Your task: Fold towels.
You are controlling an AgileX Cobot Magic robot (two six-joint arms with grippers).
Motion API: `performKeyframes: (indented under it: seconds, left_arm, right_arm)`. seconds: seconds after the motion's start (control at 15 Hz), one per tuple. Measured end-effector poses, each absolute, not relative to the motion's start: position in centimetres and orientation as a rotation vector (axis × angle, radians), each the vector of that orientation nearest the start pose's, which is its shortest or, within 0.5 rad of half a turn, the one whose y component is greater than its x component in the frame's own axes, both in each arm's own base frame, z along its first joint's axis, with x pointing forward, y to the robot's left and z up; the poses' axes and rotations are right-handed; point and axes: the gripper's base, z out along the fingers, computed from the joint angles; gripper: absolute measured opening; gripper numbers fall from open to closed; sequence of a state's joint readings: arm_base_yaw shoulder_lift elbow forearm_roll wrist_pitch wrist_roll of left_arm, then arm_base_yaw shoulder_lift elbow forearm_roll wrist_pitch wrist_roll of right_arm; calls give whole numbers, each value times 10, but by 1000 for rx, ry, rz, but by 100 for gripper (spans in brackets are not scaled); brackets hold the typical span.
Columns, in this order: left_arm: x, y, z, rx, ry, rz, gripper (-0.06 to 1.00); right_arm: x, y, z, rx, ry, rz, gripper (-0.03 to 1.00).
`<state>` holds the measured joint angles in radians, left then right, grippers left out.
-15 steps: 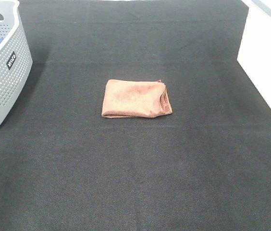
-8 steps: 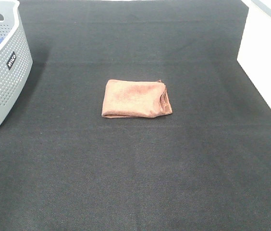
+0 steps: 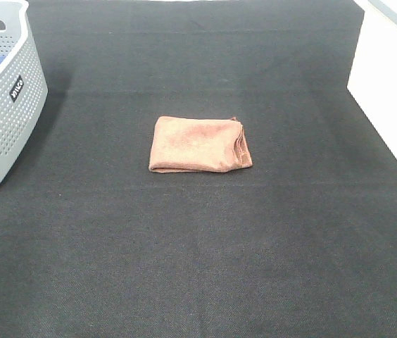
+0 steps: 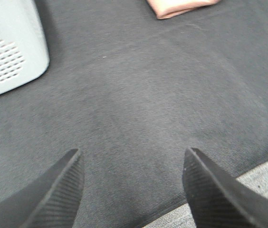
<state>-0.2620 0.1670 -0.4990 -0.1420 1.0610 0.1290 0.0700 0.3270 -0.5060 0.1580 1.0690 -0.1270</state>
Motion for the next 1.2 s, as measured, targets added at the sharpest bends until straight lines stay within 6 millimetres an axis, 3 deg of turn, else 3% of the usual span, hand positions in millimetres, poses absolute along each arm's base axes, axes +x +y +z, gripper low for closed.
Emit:
performKeyframes:
  seconds: [0.73,0.93,1.2]
  left_arm:
    - [17,-16,276,389,2177,-230,59]
    - [16,-13,277,260,2173,-165,59]
    - [-1,-12,278,165,2059,-106,59]
  right_arm:
    - [42,15,273,-217,2346,167,77]
    - [29,14,277,-171,2260,155,77]
    - [3,15,280,-148,2088,153,77]
